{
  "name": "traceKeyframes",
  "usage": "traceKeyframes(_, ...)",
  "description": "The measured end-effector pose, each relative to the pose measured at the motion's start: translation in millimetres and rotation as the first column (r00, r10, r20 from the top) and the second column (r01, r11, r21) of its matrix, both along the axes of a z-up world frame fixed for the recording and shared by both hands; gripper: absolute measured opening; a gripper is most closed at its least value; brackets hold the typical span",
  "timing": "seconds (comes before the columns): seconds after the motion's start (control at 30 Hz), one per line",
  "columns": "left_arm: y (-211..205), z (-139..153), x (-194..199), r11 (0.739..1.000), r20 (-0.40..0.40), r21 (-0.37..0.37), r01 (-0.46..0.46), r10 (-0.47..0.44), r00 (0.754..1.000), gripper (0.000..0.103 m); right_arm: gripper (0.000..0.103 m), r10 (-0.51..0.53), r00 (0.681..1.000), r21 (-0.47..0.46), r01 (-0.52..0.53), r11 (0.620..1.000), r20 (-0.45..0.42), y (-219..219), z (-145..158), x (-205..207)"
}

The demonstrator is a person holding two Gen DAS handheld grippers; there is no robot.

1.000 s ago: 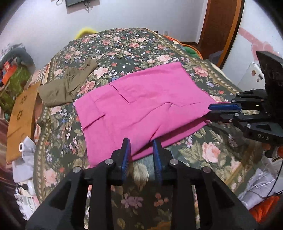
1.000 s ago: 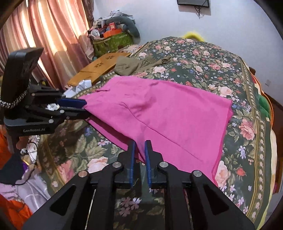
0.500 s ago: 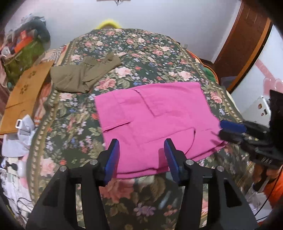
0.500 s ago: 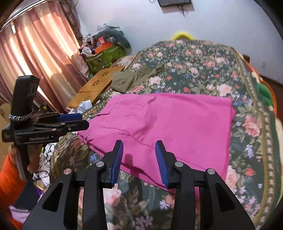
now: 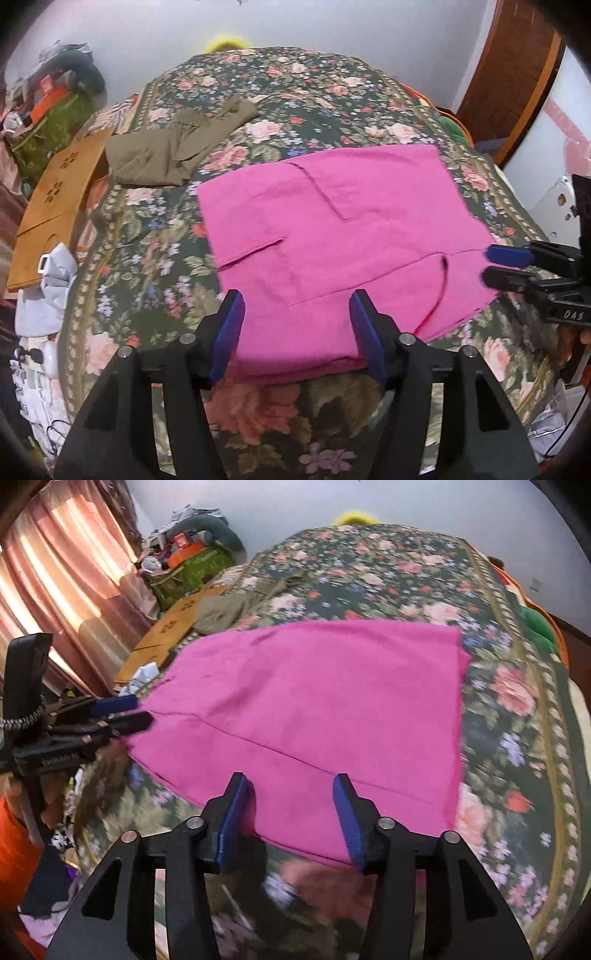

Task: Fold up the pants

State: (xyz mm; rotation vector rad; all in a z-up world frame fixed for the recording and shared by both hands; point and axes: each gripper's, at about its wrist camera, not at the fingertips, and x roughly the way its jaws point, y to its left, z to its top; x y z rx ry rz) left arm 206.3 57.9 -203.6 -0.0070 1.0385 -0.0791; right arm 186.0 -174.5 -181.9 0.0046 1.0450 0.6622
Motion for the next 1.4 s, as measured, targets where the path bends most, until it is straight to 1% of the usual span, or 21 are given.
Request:
traceKeyframes(0.03,4.0,-0.7,-1.1,1.0,-0.004,0.01,-0.008,0.008,1.0,0.065,0.046,-0.004,1.0,-0.009,0.004,1.0,0.0,-4.2,-0.7,0.4)
traceKeyframes(0.13,16.7,-3.5,-3.8,0.999,-0.017,-0.032,-0.028,0.028,0.999,0.072,0.046,-0.033,0.999,-0.037,0.033,0.999,-0.008,-19.8,-2.8,0.5)
traceKeyframes(0.23,23.4,-4.1,-5.8,0.997,-0.019,-0.057,-0.044,0.043,0.999,0.072,0.046,-0.07,0.997,-0.051,0.069,0.996,-0.027,-36.3,-8.9,0.9)
traceKeyframes(0.43,20.5,-3.6,-8.7,0.999,-0.007,-0.027,-0.041,0.041,0.999,0.074,0.046,-0.115,0.993,-0.079,0.112,0.991,-0.04,-57.8,-14.1,-1.9)
traceKeyframes(0.57,20.9,3.2,-5.2,0.999,-0.019,-0.022,-0.05,0.049,0.999,0.074,0.046,-0.106,0.993,-0.08,0.101,0.992,-0.06,-61.2,-8.9,0.4)
traceKeyframes(0.67,22.7,11.4,-1.4,0.999,-0.015,-0.01,-0.052,0.052,0.999,0.074,0.046,-0.105,0.994,-0.076,0.101,0.992,-0.044,-63.7,-0.9,6.1)
traceKeyframes(0.73,27.6,19.9,3.3,0.998,0.007,0.004,-0.066,0.066,0.998,0.074,0.046,-0.108,0.994,-0.054,0.107,0.993,-0.03,-66.5,8.0,11.3)
traceKeyframes(0.87,42.6,31.4,23.7,0.995,0.03,0.006,-0.103,0.103,0.994,0.075,0.049,-0.135,0.99,-0.042,0.137,0.99,0.041,-68.8,27.0,29.9)
traceKeyframes(1.0,54.5,33.7,49.2,0.991,0.031,-0.019,-0.134,0.135,0.99,0.079,0.05,-0.155,0.985,-0.039,0.158,0.987,0.079,-66.0,33.5,55.9)
traceKeyframes(1.17,65.1,26.1,89.5,0.985,0.007,-0.044,-0.167,0.168,0.986,0.08,0.05,-0.167,0.982,-0.055,0.172,0.984,0.083,-60.6,27.4,94.0)
traceKeyframes(1.3,67.4,18.5,115.8,0.984,0.007,-0.029,-0.177,0.178,0.984,0.08,0.05,-0.162,0.984,-0.08,0.167,0.983,0.075,-53.1,16.4,124.0)
traceKeyframes(1.4,66.2,7.2,134.7,0.985,-0.022,-0.031,-0.171,0.17,0.985,0.08,0.05,-0.161,0.985,-0.098,0.166,0.981,0.065,-47.1,5.4,143.1)
